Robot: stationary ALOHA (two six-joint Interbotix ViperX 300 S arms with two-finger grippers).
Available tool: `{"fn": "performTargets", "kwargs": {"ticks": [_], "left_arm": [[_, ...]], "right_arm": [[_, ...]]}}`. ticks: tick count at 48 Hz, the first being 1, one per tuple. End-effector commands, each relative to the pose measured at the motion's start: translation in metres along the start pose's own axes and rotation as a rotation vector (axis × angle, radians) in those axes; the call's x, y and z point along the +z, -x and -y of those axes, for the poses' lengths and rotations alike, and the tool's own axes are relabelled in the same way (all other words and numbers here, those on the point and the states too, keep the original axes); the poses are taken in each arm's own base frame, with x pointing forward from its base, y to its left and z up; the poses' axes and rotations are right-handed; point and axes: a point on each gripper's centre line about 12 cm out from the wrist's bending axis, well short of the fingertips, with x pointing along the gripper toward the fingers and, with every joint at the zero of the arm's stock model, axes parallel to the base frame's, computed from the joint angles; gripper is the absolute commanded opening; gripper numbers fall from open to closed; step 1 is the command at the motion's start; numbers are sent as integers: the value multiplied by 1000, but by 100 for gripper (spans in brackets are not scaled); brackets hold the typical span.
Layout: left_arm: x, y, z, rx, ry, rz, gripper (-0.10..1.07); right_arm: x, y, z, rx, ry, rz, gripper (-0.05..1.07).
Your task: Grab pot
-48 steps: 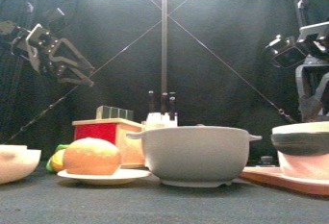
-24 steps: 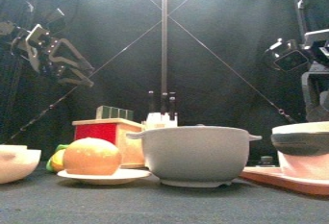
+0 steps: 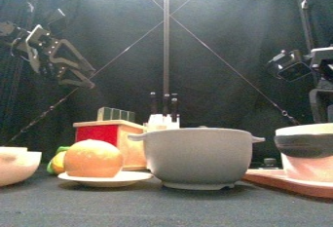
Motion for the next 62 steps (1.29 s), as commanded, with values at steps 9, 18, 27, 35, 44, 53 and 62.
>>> {"fn": "performTargets", "kwargs": {"ticks": [9,18,27,35,44,53,62], "left_arm": [[6,-1,-1,3,-1,20,101],[6,-1,-1,3,-1,20,101],[6,-1,-1,3,-1,20,101],[6,-1,-1,3,-1,20,101],[6,-1,-1,3,-1,20,101],[6,-1,0,2,-1,20,101],[6,-1,0,2,1,20,101]], "right_arm": [[5,3,-6,18,-20,5,70],[5,3,-7,20,-25,5,55],[9,8,-12,45,-34,10,47],[10,15,-17,75,-36,15,46],[12,20,-15,95,-44,17,46],[13,20,-13,89,-47,20,46],[15,20,-12,82,-62,22,46]]}}
